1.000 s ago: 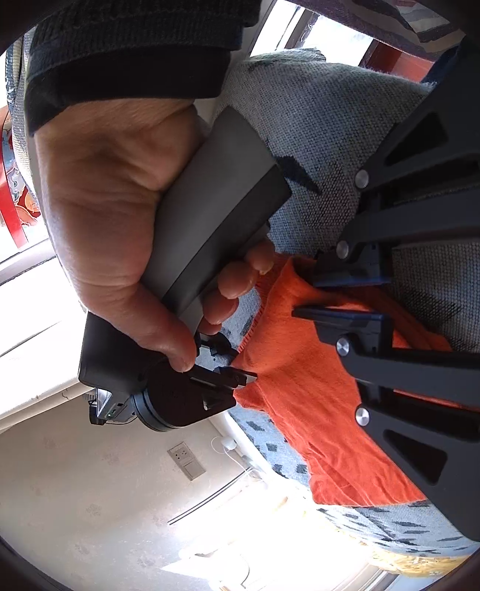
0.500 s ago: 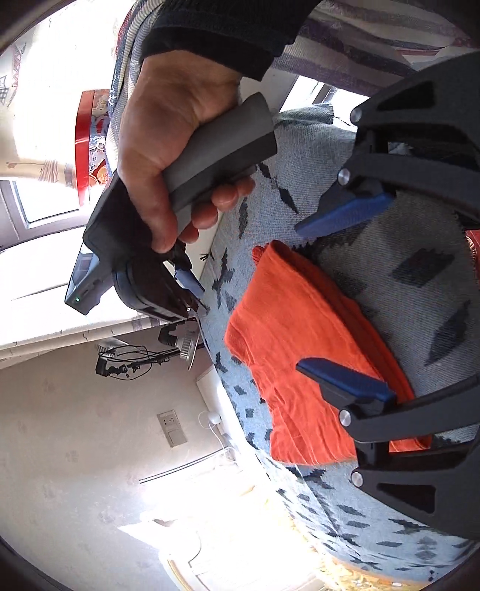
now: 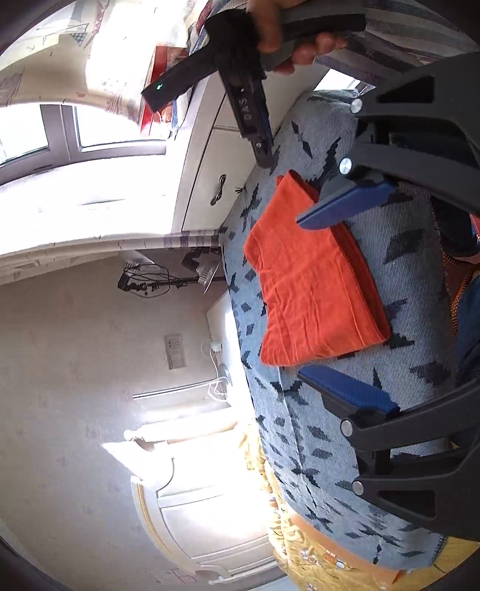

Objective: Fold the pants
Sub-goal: 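Open both tools and withdraw them from the folded pants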

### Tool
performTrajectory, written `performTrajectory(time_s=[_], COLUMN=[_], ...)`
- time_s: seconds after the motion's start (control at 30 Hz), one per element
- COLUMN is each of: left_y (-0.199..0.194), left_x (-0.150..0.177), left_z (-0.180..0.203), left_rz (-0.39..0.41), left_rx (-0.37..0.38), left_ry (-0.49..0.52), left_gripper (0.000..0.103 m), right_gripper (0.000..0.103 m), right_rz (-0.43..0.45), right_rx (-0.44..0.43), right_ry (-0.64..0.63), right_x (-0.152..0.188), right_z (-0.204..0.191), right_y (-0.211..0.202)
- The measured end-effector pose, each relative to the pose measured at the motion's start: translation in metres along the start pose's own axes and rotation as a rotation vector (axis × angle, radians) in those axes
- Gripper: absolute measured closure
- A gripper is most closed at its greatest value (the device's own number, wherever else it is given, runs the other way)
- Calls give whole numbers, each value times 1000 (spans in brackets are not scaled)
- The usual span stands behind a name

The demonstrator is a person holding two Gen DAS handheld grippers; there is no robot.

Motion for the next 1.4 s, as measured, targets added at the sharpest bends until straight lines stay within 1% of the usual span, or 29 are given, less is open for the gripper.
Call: performTrajectory(time_s=[0.03, 0.07, 0.1, 0.13, 0.27, 0.4, 0.57, 0.67, 0.73, 0.77, 0.83, 0.9, 0.93, 0.97, 1.0, 1.07, 1.1, 1.13, 1.2, 1.27, 1.3, 1.33, 1.37, 1.4], left_y=[-1, -2, -2, -1, 2, 8, 20, 33, 45, 53, 70, 89, 101, 113, 124, 143, 151, 160, 175, 180, 182, 186, 188, 191], left_x=[0, 0, 2, 3, 6, 10, 18, 28, 36, 40, 49, 59, 64, 70, 74, 79, 81, 84, 93, 92, 91, 91, 90, 89], left_z=[-8, -14, -20, -25, -43, -54, -68, -72, -75, -79, -85, -89, -92, -96, -100, -105, -106, -108, -108, -106, -104, -102, -99, -98], left_rz=[-2, -5, -10, -15, -37, -57, -100, -141, -180, -211, -269, -324, -359, -393, -419, -447, -460, -484, -544, -542, -546, -559, -567, -566], left_rx=[-13, -25, -33, -38, -53, -57, -62, -58, -19, 17, 78, 141, 186, 229, 255, 257, 256, 265, 273, 265, 265, 280, 273, 267], left_ry=[-17, -30, -40, -50, -95, -122, -167, -183, -218, -262, -350, -415, -468, -539, -597, -632, -643, -664, -701, -688, -681, -673, -646, -620], left_gripper=[27, 27, 27, 27, 27, 27, 27, 27, 27, 28, 32, 39, 40, 43, 44, 44, 44, 44, 44, 45, 51, 62, 72, 75], right_gripper=[65, 57, 35, 30, 30, 30, 30, 30, 30, 30, 30, 30, 30, 30, 30, 30, 30, 29, 27, 27, 25, 30, 34, 43], right_rz=[2, 9, 24, 34, 23, 21, -4, -16, -35, -41, -36, -53, -64, -74, -86, -129, -139, -143, -164, -193, -177, -175, -173, -170], right_rx=[0, 3, 12, 16, 38, 19, 21, 63, 82, 96, 120, 120, 107, 113, 108, 80, 82, 79, 43, 8, 14, 18, 6, 5], right_ry=[-1, 0, 1, -7, -77, -90, -107, -113, -123, -122, -91, -36, -23, -15, -7, 33, 47, 51, 46, 26, -1, -22, -27, -24], right_x=[6, 11, 13, 13, 8, 0, 1, 0, -2, -5, -14, -21, -24, -26, -28, -29, -30, -30, -29, -23, -23, -22, -21, -21], right_z=[0, 1, 3, 2, -11, -20, -24, -20, -15, -11, 4, 23, 31, 39, 47, 63, 70, 74, 77, 74, 71, 69, 66, 65], right_y=[-6, -12, -17, -20, -17, -9, 7, 19, 32, 38, 50, 65, 73, 81, 88, 104, 109, 112, 122, 133, 133, 133, 133, 130])
Point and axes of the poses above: each gripper's, at about its wrist camera, not at the fingertips, and y roughly the way its jaws point, z to its right, x to its underside, the point moved 4 cm from there along y, roughly the way its jaws point, and after that the axes turned 5 degrees about -y, right-handed, at the moved point
